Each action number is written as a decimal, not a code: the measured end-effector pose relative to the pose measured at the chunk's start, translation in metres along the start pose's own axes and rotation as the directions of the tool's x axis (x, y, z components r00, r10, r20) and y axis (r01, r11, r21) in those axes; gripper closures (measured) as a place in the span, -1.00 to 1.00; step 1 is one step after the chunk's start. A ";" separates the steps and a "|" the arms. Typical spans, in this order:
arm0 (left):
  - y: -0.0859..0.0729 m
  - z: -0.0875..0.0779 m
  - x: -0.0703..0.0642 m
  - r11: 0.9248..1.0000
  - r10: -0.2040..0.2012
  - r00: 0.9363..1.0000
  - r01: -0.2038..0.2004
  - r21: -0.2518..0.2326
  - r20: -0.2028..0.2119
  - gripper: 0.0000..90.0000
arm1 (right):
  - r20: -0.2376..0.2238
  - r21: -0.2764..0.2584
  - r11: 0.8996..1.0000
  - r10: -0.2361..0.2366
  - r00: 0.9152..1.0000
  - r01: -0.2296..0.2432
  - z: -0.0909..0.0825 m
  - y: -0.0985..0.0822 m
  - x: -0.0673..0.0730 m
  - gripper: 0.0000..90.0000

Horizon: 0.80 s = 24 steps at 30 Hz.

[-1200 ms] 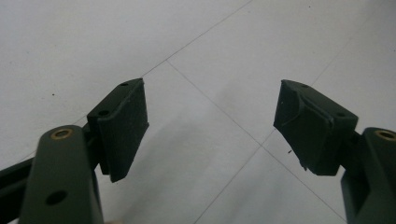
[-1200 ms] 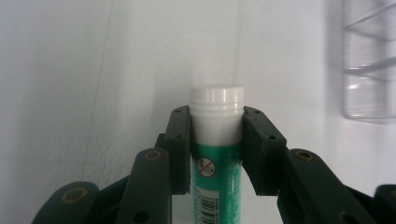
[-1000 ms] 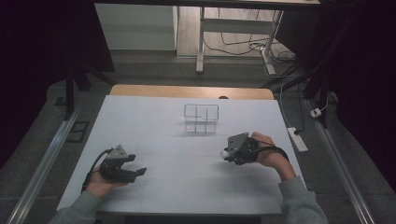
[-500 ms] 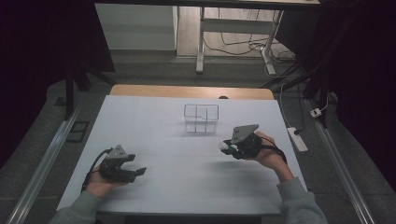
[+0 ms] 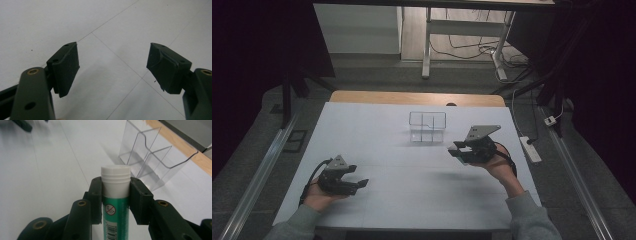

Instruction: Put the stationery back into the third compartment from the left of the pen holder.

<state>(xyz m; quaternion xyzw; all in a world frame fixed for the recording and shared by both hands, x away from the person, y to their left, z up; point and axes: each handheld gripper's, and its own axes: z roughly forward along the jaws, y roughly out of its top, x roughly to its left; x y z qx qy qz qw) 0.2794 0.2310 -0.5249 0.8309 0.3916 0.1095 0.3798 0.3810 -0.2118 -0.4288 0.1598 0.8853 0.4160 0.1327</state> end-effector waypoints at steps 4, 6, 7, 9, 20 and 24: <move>0.000 -0.001 0.001 1.000 -0.002 1.000 0.002 -0.009 -0.007 -0.43 | 0.018 -0.037 0.999 0.023 1.000 -0.022 -0.002 0.003 0.000 0.43; 0.000 -0.001 0.001 1.000 -0.003 1.000 0.002 -0.012 -0.008 -0.43 | 0.028 -0.049 0.998 0.034 0.999 -0.033 -0.003 0.003 0.000 0.43; 0.000 -0.001 0.001 1.000 -0.002 1.000 0.002 -0.011 -0.008 -0.43 | 0.034 -0.057 0.997 0.047 0.998 -0.045 -0.003 0.003 0.000 0.43; 0.000 0.000 0.001 1.000 -0.001 1.000 0.001 -0.009 -0.009 -0.43 | 0.050 -0.070 0.996 0.062 0.997 -0.058 -0.004 0.003 -0.002 0.43; 0.000 0.000 0.001 1.000 -0.001 1.000 0.001 -0.006 -0.012 -0.44 | 0.068 -0.130 0.983 0.138 0.988 -0.129 -0.008 0.003 -0.006 0.43; 0.000 0.000 0.001 1.000 -0.002 1.000 0.002 -0.009 -0.014 -0.44 | 0.083 -0.172 0.973 0.168 0.982 -0.152 -0.010 0.004 -0.008 0.43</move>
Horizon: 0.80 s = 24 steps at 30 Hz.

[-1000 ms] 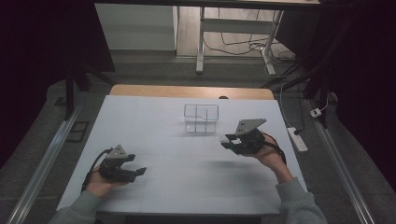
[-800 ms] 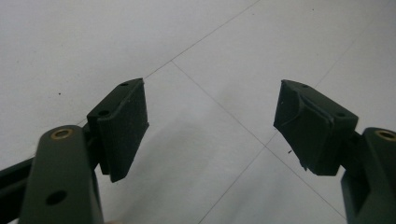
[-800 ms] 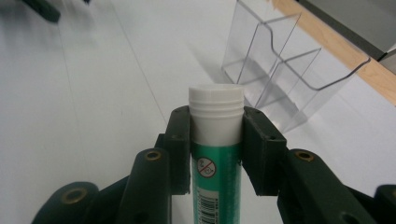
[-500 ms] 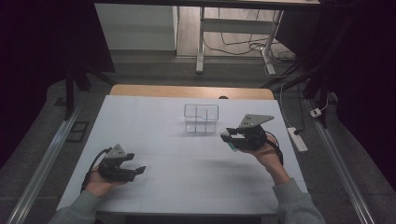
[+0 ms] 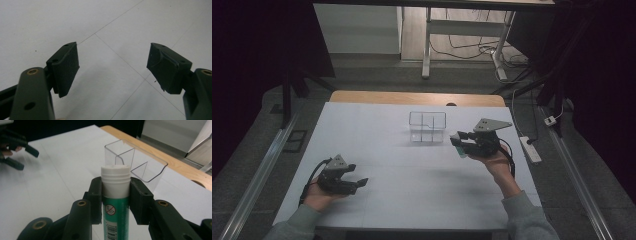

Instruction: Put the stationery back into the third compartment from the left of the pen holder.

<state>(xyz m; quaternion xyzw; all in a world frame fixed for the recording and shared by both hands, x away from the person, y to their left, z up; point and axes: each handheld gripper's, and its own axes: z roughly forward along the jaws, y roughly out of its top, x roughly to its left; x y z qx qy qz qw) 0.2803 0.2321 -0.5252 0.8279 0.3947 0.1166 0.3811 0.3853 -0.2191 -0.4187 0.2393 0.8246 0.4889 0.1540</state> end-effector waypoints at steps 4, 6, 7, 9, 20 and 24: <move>0.000 0.000 0.000 1.000 0.002 1.000 -0.002 0.000 -0.002 -0.44 | 0.025 -0.042 0.999 0.019 0.999 -0.018 0.000 0.002 -0.002 0.43; 0.000 0.000 0.000 1.000 0.003 1.000 -0.003 0.001 -0.001 -0.44 | 0.026 -0.046 0.999 0.020 0.999 -0.019 0.000 0.004 -0.003 0.43; 0.000 0.000 -0.001 1.000 0.004 1.000 -0.004 0.001 -0.002 -0.44 | 0.032 -0.048 0.999 0.020 0.999 -0.018 -0.001 0.005 -0.004 0.43; 0.000 0.000 0.000 1.000 0.004 1.000 -0.004 -0.001 -0.003 -0.44 | 0.035 -0.060 0.998 0.026 0.999 -0.024 -0.001 0.007 -0.005 0.43; 0.001 0.000 0.000 1.000 0.003 1.000 -0.003 -0.002 -0.003 -0.44 | 0.062 -0.110 0.993 0.037 0.997 -0.030 0.008 0.017 -0.009 0.43; 0.001 0.001 -0.001 1.000 0.008 1.000 -0.008 0.004 -0.001 -0.44 | 0.070 -0.127 0.991 0.047 0.996 -0.038 0.015 0.022 -0.012 0.43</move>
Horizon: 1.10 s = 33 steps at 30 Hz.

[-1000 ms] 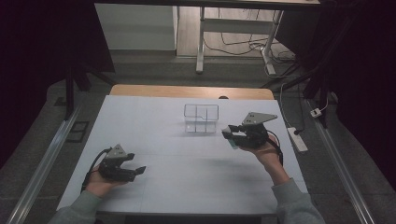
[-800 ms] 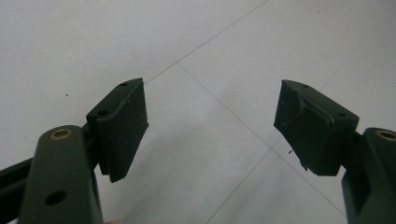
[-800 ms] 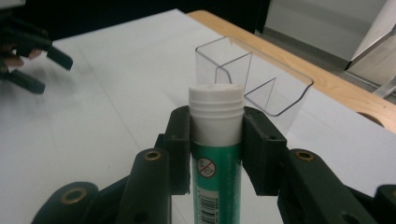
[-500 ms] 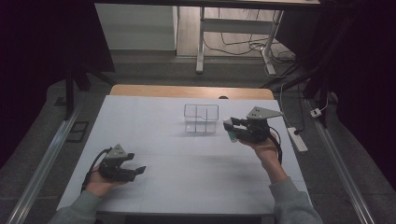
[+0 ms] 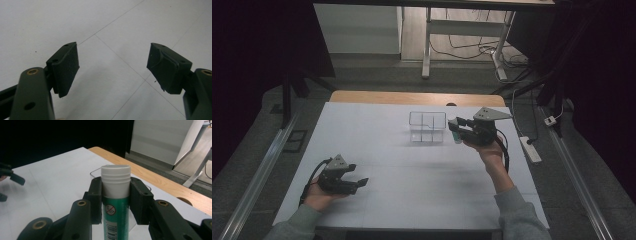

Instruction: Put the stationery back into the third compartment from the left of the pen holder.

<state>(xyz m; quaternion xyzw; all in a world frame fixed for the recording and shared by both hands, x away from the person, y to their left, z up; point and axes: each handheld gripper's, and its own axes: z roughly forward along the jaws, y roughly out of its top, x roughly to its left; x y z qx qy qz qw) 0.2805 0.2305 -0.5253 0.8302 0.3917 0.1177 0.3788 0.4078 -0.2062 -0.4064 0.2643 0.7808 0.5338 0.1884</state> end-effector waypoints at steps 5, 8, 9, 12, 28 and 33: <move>0.000 0.000 0.000 1.000 0.002 1.000 -0.002 -0.002 0.005 -0.44 | 0.014 -0.016 1.000 0.027 1.000 -0.026 0.011 0.003 -0.004 0.43; 0.000 0.000 0.001 1.000 0.002 1.000 -0.002 -0.001 0.007 -0.44 | 0.020 -0.027 0.999 0.042 0.999 -0.041 0.014 0.005 -0.005 0.43; 0.000 0.000 0.001 1.000 0.003 1.000 -0.003 -0.001 0.006 -0.44 | 0.019 -0.037 0.999 0.039 0.999 -0.038 0.016 0.005 -0.006 0.43; 0.000 0.001 0.000 1.000 0.002 1.000 -0.002 -0.001 0.006 -0.44 | 0.019 -0.061 0.998 0.033 0.999 -0.032 0.017 0.008 -0.006 0.43; 0.000 0.001 0.001 1.000 -0.002 1.000 0.002 0.003 0.005 -0.44 | 0.023 -0.083 0.994 0.068 0.997 -0.066 0.035 0.019 -0.014 0.43; 0.000 0.001 0.001 1.000 -0.004 1.000 0.004 0.001 0.005 -0.44 | 0.023 -0.081 0.994 0.073 0.997 -0.071 0.048 0.022 -0.016 0.43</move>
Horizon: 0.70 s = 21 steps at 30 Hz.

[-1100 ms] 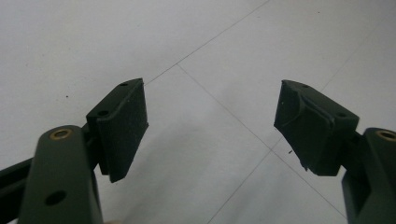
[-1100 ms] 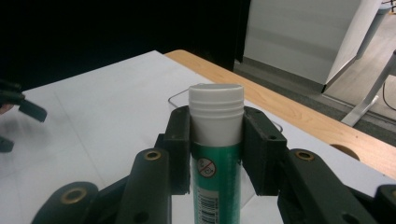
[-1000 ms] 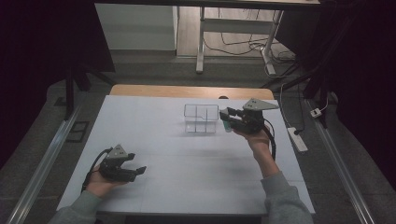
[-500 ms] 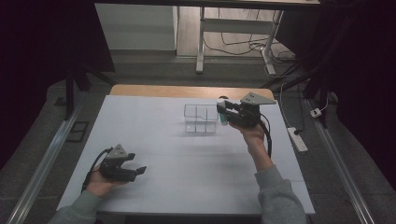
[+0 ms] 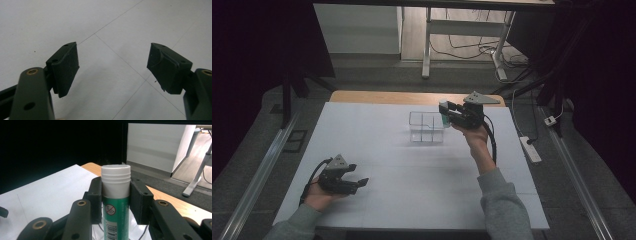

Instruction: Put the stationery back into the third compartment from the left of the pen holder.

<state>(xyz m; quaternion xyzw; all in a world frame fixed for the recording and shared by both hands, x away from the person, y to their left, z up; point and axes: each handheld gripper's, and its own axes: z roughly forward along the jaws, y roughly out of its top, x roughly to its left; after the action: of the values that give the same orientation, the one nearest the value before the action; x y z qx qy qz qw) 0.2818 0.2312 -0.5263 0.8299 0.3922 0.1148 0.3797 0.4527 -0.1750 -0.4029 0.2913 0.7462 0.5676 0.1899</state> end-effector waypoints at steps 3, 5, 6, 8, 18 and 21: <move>0.000 0.000 0.000 1.000 0.000 1.000 0.000 0.001 0.000 -0.44 | -0.002 -0.005 1.000 0.006 1.000 -0.006 0.005 0.001 -0.001 0.43; 0.000 0.000 0.001 1.000 -0.001 1.000 0.001 0.000 0.000 -0.44 | -0.002 -0.005 1.000 0.009 1.000 -0.009 0.009 0.002 -0.003 0.43; 0.000 0.000 0.001 1.000 0.000 1.000 0.000 0.000 0.000 -0.44 | -0.001 -0.005 1.000 0.011 1.000 -0.011 0.012 0.002 -0.003 0.43; 0.000 0.000 0.000 1.000 0.000 1.000 0.000 0.000 0.002 -0.44 | 0.002 -0.001 1.000 0.017 1.000 -0.017 0.017 0.001 -0.006 0.43; 0.000 0.001 0.000 1.000 0.008 1.000 -0.008 0.007 -0.003 -0.44 | 0.030 0.009 1.000 0.024 0.999 -0.024 0.040 -0.011 -0.016 0.43; 0.000 0.001 0.001 1.000 0.009 1.000 -0.009 0.007 -0.002 -0.44 | 0.032 0.008 0.999 0.037 0.999 -0.037 0.042 -0.013 -0.018 0.42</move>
<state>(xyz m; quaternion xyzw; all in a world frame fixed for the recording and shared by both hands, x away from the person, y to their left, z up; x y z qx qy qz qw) 0.2825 0.2310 -0.5275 0.8330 0.3892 0.1160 0.3757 0.4888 -0.1584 -0.4281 0.3148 0.7402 0.5630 0.1899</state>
